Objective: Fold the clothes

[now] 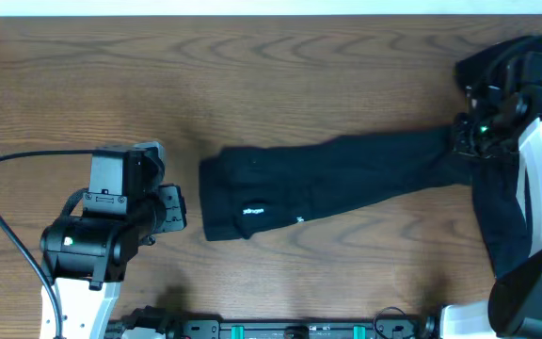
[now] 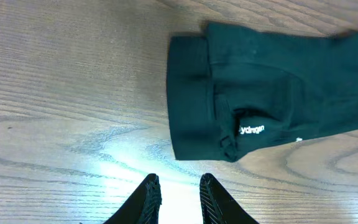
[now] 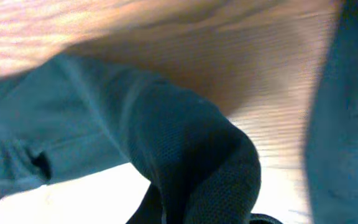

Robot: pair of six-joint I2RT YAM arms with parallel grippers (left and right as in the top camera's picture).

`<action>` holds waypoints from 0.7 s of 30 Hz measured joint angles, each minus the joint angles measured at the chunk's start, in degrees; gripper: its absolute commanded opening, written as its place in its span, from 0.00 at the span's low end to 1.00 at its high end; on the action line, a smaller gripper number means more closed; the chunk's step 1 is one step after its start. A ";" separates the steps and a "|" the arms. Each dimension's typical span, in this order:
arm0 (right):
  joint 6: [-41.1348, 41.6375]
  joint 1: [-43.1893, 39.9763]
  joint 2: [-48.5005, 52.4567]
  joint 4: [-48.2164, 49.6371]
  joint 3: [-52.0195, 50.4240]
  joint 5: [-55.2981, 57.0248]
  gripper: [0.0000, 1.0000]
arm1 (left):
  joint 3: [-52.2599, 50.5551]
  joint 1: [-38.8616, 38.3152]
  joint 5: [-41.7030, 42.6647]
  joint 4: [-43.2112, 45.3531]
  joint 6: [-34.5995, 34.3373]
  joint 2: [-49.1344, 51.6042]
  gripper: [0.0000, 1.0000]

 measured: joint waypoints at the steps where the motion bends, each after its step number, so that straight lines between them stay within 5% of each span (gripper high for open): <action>1: 0.26 1.33 0.17 0.04 -0.22 -0.79 0.01 | 0.00 0.00 0.00 0.00 0.00 0.00 0.25; 15: 14.21 29.03 8.20 12.37 -0.61 -5.20 0.02 | 0.00 0.00 -0.02 -1.22 0.00 0.04 0.25; 21: 18.01 35.54 15.61 18.71 -0.85 -6.91 0.23 | 0.00 0.00 0.00 -1.86 0.00 0.04 0.25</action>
